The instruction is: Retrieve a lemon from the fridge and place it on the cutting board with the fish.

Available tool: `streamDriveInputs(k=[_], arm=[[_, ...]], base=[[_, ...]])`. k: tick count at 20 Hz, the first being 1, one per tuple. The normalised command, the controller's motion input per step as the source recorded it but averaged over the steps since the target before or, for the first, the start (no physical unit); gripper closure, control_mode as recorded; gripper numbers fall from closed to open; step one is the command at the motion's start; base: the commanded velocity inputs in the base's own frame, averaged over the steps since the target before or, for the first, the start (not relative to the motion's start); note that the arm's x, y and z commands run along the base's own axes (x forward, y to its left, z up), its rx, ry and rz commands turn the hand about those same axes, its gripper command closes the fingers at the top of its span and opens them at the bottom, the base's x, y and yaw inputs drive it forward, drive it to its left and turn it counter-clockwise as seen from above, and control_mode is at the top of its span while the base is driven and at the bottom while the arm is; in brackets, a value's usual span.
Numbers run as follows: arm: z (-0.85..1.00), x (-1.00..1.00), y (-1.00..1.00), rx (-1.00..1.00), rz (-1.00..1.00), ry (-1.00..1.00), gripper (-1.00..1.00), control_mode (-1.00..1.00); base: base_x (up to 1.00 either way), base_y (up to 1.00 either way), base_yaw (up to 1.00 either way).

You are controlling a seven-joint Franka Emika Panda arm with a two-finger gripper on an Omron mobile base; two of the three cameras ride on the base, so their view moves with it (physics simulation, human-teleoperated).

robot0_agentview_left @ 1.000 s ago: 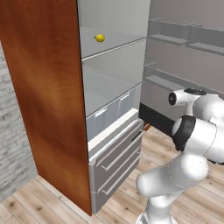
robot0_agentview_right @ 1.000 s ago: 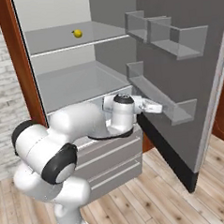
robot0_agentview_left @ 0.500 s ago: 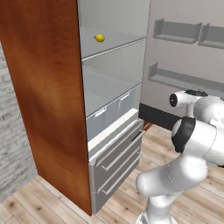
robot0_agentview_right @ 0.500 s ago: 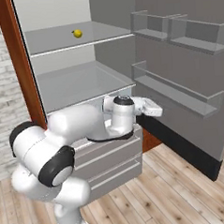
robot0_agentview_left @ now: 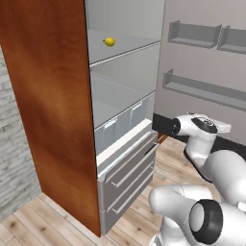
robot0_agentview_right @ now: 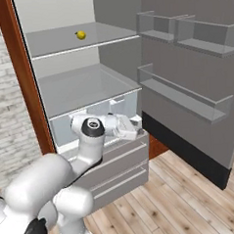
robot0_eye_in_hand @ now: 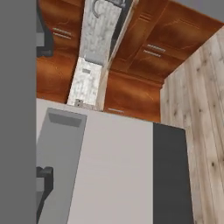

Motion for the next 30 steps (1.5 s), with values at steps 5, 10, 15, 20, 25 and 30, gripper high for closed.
streamDriveInputs(k=[5, 10, 15, 20, 25, 30], arm=[[0.00, -0.25, 0.88, 0.48, -0.03, 0.00, -1.00, -1.00], [-0.16, -0.27, 0.80, 0.78, -0.03, 0.06, -1.00, -1.00], [-0.16, -0.14, 0.96, 0.75, 0.02, 0.17, -1.00, -1.00], [0.09, -0.01, 0.30, 0.20, 0.50, 0.25, -1.00, -1.00], [0.36, 0.00, 0.00, -0.04, 0.57, 0.11, -1.00, -1.00], [0.17, -0.29, 0.00, -0.02, 0.61, 0.04, -1.00, -1.00]], base=[[0.00, 0.00, 0.00], [0.00, 0.00, 0.00], [0.00, 0.00, 0.00], [0.00, 0.00, 0.00], [0.00, 0.00, 0.00], [0.00, 0.00, 0.00]])
